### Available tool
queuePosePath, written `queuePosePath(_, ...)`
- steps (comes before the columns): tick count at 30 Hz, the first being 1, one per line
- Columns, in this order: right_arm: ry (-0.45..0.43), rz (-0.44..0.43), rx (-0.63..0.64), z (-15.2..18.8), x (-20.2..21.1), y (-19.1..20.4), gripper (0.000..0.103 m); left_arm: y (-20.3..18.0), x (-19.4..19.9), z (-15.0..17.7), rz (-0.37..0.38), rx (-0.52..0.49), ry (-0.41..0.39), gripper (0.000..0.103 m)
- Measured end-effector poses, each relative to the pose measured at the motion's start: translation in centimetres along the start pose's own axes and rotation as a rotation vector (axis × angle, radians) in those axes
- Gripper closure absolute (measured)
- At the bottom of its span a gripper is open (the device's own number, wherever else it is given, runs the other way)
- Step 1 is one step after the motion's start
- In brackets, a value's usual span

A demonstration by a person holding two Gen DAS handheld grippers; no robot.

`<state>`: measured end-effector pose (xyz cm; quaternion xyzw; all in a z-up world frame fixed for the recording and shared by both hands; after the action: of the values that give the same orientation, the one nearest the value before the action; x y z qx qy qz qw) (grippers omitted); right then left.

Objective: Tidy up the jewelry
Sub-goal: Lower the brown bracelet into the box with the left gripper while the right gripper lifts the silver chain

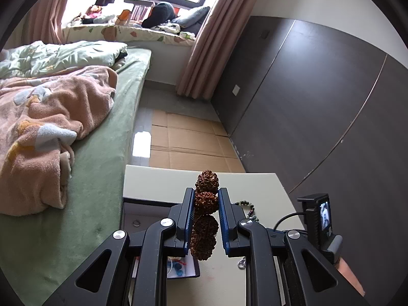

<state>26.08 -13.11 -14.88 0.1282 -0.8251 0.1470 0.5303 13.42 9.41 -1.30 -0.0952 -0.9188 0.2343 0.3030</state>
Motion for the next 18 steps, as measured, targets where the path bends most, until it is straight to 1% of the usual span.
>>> queuePosePath(3,0.011,-0.052,-0.032,0.5,0.4,-0.1,0.087,0.3,0.3,0.1,-0.003,0.001,-0.001,0.084)
queuePosePath(6,-0.012,-0.079,-0.062,0.7,1.6,-0.3,0.087,0.4,0.9,0.1,-0.008,0.001,-0.009,0.084)
queuePosePath(10,-0.081,-0.119,-0.098,0.4,4.6,-0.5,0.087,0.9,1.5,0.2,-0.013,0.003,-0.015,0.084)
queuePosePath(18,-0.224,-0.168,-0.149,-0.8,10.9,-0.5,0.087,2.1,2.1,0.3,-0.040,0.018,-0.019,0.084)
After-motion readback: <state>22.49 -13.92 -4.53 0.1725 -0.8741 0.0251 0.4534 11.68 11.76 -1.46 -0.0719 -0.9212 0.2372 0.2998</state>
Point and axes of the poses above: each gripper's, at about its wrist camera, not at the fingertips, and x roughly against the way its jaws point, y to its left, z to its underside, the point moved 4 cm from there along -x, roughly the way its jaws point, and after that the axes turned 12 degrees about z, right-handed, at the moved point
